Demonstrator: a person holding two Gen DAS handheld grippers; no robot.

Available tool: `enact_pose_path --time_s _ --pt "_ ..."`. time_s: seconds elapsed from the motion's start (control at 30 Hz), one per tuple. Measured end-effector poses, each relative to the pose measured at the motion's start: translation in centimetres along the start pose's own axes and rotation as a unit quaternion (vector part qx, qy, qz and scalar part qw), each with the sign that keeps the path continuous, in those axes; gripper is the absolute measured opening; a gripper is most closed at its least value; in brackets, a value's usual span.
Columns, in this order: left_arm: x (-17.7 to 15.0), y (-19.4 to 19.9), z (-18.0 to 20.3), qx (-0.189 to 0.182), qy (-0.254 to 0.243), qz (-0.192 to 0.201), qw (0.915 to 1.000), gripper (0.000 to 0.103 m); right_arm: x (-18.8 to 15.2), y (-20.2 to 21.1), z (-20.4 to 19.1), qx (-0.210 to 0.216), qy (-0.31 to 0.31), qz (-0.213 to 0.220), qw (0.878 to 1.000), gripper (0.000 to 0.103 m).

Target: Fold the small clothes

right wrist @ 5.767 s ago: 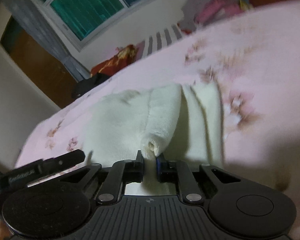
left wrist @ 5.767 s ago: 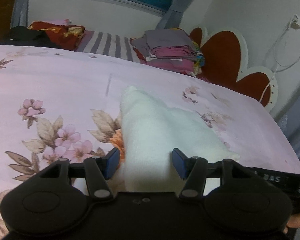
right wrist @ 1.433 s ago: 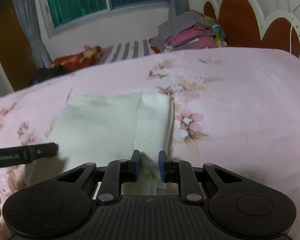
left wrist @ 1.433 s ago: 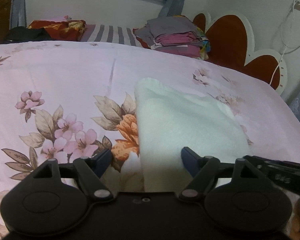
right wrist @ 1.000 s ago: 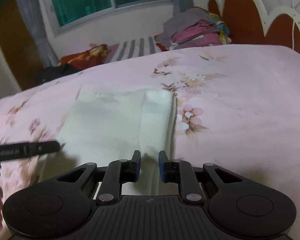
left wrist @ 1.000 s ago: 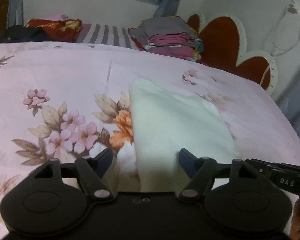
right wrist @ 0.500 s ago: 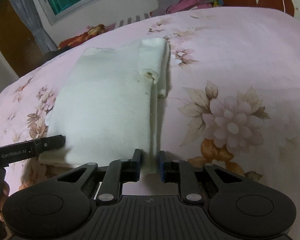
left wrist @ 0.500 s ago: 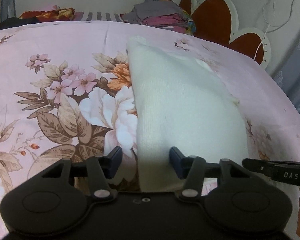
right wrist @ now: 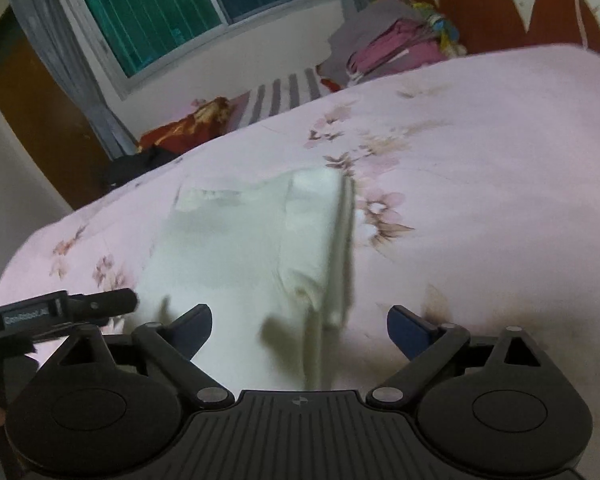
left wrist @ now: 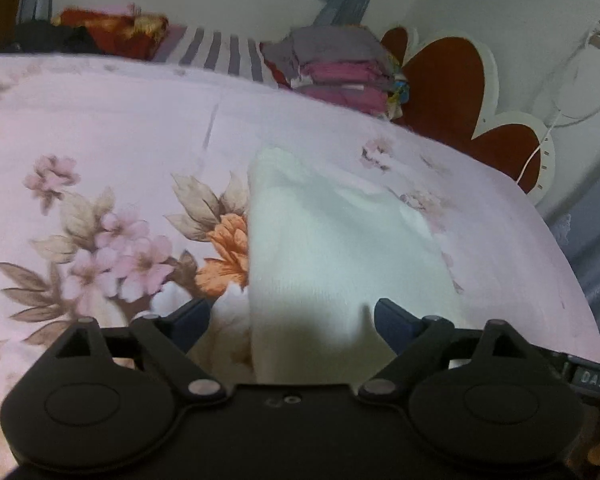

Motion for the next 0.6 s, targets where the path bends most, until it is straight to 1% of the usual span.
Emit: enact_pose_path --time_s 0.03,0.13,0.17,0.2,0.23,0.27,0.3,0.33,0.37,0.4,0.43,0.47,0.53,0.6 --pt "0.2 -0.8 -0.2 -0.004 0.006 -0.009 0.9999 0.085 0.4 -1.0 0.2 0.007 -0.006 -0.003 1.000 0.094" --pt "0.1 -2.8 -1.0 -0.023 0.030 -0.031 0.9988 0.084 1.2 -3.7 1.0 0.019 -0.023 -0.012 0.999 0.094" --pt "0.1 -3.1 -1.3 -0.032 0.040 -0.033 0.9981 0.084 1.5 -4.4 1.5 0.025 -0.031 -0.016 0.999 0.092" --pt "0.0 -3.3 -1.6 -0.038 0.046 -0.034 0.9976 0.084 1.5 -5.1 2.0 0.034 -0.042 -0.021 0.998 0.086" --pt "-0.1 -3.5 -1.6 -0.042 0.044 -0.032 0.9976 0.083 1.5 -5.8 2.5 0.048 -0.055 -0.029 0.997 0.072" --pt "-0.2 -3.5 -1.5 -0.044 0.038 -0.032 0.9978 0.083 1.5 -6.5 3.2 0.060 -0.073 -0.035 0.995 0.068" --pt "-0.2 -3.6 -1.3 -0.046 0.031 -0.032 0.9979 0.082 1.5 -6.5 3.8 0.068 -0.083 -0.028 0.994 0.065" --pt "-0.3 -3.6 -1.2 -0.048 0.026 -0.032 0.9980 0.076 1.4 -6.6 4.0 0.074 -0.086 -0.024 0.993 0.057" --pt "-0.3 -3.7 -1.1 -0.051 0.025 -0.032 0.9979 0.067 1.4 -6.7 4.2 0.079 -0.088 -0.022 0.993 0.052" --pt "-0.2 -3.8 -0.9 -0.063 0.031 -0.038 0.9968 0.053 1.3 -6.8 4.3 0.085 -0.092 -0.023 0.992 0.048" --pt "-0.1 -3.8 -0.9 -0.063 0.041 -0.041 0.9964 0.049 1.3 -6.9 4.3 0.092 -0.097 -0.026 0.991 0.039" --pt "0.0 -3.7 -0.6 -0.059 0.041 -0.039 0.9967 0.046 1.1 -6.9 4.3 0.098 -0.101 -0.028 0.990 0.036" --pt "0.2 -3.2 -0.1 -0.055 0.036 -0.037 0.9972 0.039 1.2 -6.7 4.2 0.097 -0.105 -0.025 0.989 0.032" --pt "0.6 -2.6 0.1 -0.054 0.033 -0.033 0.9975 0.037 1.3 -6.2 3.7 0.095 -0.102 -0.019 0.990 0.031"
Point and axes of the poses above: each gripper's, at about its wrist camera, not at the fingertips, and y roughly against the way its jaws point, z to its right, x to its top, the point moved 1 cm from there along -y, roughly the way its jaws point, and after that the axes turned 2 degrees about x, right-handed, at the moved point
